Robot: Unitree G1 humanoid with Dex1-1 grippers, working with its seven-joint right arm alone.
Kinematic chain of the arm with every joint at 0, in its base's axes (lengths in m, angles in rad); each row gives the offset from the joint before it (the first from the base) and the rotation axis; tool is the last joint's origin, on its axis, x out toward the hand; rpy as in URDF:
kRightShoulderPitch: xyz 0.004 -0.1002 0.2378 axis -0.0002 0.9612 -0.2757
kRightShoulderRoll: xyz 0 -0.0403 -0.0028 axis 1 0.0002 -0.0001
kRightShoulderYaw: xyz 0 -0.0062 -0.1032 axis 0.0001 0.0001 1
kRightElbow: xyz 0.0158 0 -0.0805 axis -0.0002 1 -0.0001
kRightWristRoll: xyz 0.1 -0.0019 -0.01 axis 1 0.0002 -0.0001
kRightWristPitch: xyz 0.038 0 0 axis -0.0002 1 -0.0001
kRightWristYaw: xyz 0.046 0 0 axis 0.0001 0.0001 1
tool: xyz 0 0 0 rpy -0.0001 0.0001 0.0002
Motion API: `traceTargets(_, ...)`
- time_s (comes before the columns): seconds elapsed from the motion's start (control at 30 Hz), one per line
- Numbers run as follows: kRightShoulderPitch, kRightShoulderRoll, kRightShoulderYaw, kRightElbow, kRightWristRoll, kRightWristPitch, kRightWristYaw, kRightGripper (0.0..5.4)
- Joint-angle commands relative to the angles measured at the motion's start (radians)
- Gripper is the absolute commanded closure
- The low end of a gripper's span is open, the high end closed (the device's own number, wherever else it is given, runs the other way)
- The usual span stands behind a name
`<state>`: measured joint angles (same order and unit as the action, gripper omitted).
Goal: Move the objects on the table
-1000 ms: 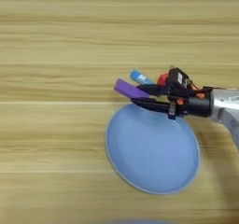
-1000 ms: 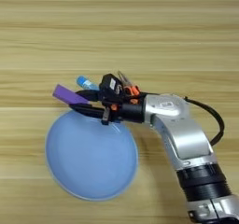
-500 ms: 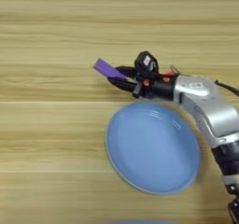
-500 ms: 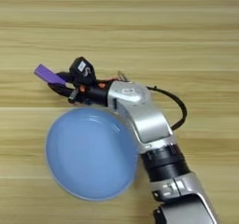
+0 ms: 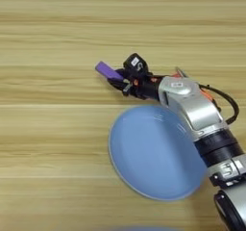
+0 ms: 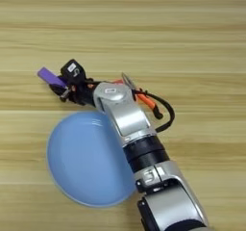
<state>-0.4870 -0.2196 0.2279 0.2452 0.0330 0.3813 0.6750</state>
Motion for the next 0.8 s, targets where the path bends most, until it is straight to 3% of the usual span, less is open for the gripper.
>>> traceTargets(0.03,-0.088,0.009,-0.016,-0.002,-0.009,-0.047,-0.029,4.0)
traceTargets(0.33,-0.139,0.059,-0.04,0.197,-0.053,-0.129,-0.144,4.0)
traceTargets(0.8,-0.141,0.067,-0.02,0.293,-0.098,-0.147,-0.138,4.0)
